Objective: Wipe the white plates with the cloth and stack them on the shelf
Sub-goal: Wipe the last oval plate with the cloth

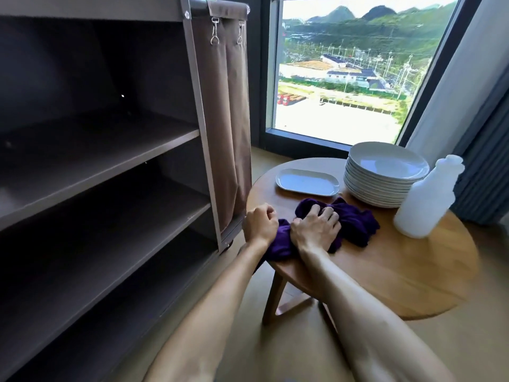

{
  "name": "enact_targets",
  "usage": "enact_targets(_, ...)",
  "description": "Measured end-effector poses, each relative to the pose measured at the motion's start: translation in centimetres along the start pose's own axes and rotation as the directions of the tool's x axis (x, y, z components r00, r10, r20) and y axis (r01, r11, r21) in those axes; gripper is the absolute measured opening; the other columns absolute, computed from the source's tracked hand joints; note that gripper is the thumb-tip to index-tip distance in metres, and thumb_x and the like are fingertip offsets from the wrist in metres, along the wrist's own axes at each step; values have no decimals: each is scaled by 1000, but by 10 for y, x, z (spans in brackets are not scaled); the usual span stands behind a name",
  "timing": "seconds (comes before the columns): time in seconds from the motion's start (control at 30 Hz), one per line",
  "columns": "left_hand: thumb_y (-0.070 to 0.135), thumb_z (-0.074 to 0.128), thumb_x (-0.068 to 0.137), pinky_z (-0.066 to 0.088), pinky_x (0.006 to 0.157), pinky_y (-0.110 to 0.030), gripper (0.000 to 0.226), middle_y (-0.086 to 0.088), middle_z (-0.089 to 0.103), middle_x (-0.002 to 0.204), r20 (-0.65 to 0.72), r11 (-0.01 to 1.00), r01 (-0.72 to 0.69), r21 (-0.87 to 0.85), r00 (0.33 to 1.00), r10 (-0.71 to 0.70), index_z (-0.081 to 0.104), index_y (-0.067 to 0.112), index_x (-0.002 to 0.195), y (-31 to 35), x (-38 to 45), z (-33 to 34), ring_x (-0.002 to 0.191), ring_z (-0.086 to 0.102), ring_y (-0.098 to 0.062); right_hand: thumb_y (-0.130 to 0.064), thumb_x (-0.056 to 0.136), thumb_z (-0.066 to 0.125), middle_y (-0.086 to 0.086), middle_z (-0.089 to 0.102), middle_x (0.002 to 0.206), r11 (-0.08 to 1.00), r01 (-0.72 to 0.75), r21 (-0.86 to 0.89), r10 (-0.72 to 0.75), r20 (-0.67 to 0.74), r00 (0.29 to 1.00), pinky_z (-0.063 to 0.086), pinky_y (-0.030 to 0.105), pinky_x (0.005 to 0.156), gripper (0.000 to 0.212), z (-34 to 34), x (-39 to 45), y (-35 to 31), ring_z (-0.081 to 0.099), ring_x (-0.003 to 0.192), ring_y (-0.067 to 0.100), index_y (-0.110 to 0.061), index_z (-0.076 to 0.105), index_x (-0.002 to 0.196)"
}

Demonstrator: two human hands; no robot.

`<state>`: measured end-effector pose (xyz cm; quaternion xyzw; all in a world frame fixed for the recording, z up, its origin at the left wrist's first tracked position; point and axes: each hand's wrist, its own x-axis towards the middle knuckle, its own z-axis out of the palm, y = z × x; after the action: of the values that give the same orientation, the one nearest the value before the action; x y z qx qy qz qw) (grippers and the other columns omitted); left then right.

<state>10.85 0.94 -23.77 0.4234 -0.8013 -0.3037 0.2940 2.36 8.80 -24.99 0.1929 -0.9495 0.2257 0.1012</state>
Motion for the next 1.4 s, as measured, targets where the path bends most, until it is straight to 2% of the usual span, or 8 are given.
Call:
enact_targets(0.23, 22, 58, 97, 48, 94, -39, 38, -14, 71, 120, 122, 998, -10, 59, 993, 2, 61, 15, 134, 25, 37, 30, 116, 64, -35, -21, 76, 60, 22, 61, 114, 1000, 6, 8, -6, -21, 1000, 40, 47, 87, 40, 0, 20, 16, 53, 107, 39, -6, 60, 113)
enact_targets(0.4, 27, 49, 102, 45, 91, -42, 33, -20, 63, 128, -64, 986, 161, -52, 984, -164, 53, 7, 128, 42, 68, 57, 116, 60, -39, -21, 67, 65, 21, 62, 101, 999, 47, 13, -45, -94, 994, 42, 46, 80, 36, 10, 21, 18, 56, 95, 38, -6, 63, 100)
enact_targets(0.5, 31, 43, 104, 47, 89, -43, 40, -23, 64, 128, -111, 974, 218, 59, 971, -210, 49, 2, 130, 43, 89, 67, 114, 63, -40, -23, 64, 65, 20, 62, 97, 999, 39, 1, -38, -128, 991, 41, 45, 77, 36, 15, 25, 16, 55, 92, 37, -6, 64, 97)
enact_targets(0.63, 21, 41, 104, 48, 86, -45, 40, -23, 63, 127, -54, 943, 46, 328, 998, -30, 48, -2, 135, 39, 93, 91, 111, 65, -41, -25, 60, 66, 20, 62, 94, 1000, 15, 8, -14, -136, 991, 42, 45, 76, 38, 18, 30, 10, 56, 90, 37, -7, 64, 93)
enact_targets(0.77, 19, 40, 104, 47, 86, -46, 45, -25, 64, 121, -32, 936, -36, 349, 998, 51, 44, 5, 146, 34, 95, 96, 109, 64, -45, -29, 62, 62, 21, 65, 97, 1000, 18, 19, -17, -85, 996, 41, 45, 78, 40, 17, 33, 8, 57, 93, 37, -7, 65, 95)
enact_targets(1.07, 23, 41, 104, 47, 84, -44, 33, -26, 66, 113, -42, 964, -22, 265, 999, 35, 65, 3, 116, 36, 93, 93, 103, 65, -45, -40, 84, 52, 15, 71, 109, 991, 131, -41, -131, 2, 991, 37, 45, 93, 44, 10, 73, 18, 59, 110, 34, -7, 63, 109)
enact_targets(1.27, 21, 57, 91, 48, 82, -43, 32, -22, 68, 110, -89, 986, 86, 143, 993, -73, 58, 2, 117, 35, 97, 89, 102, 66, -43, -37, 81, 52, 15, 71, 99, 997, 81, -9, -81, -51, 995, 36, 45, 89, 39, 17, 71, 15, 59, 104, 35, -6, 65, 100)
enact_targets(1.4, 31, 68, 85, 55, 88, -41, 50, -17, 71, 120, -69, 926, 372, -55, 924, -375, 59, 2, 124, 39, 105, 72, 111, 67, -39, -36, 81, 52, 17, 70, 101, 997, 76, 2, -76, -59, 995, 36, 46, 89, 38, 17, 68, 15, 57, 105, 36, -6, 65, 101)
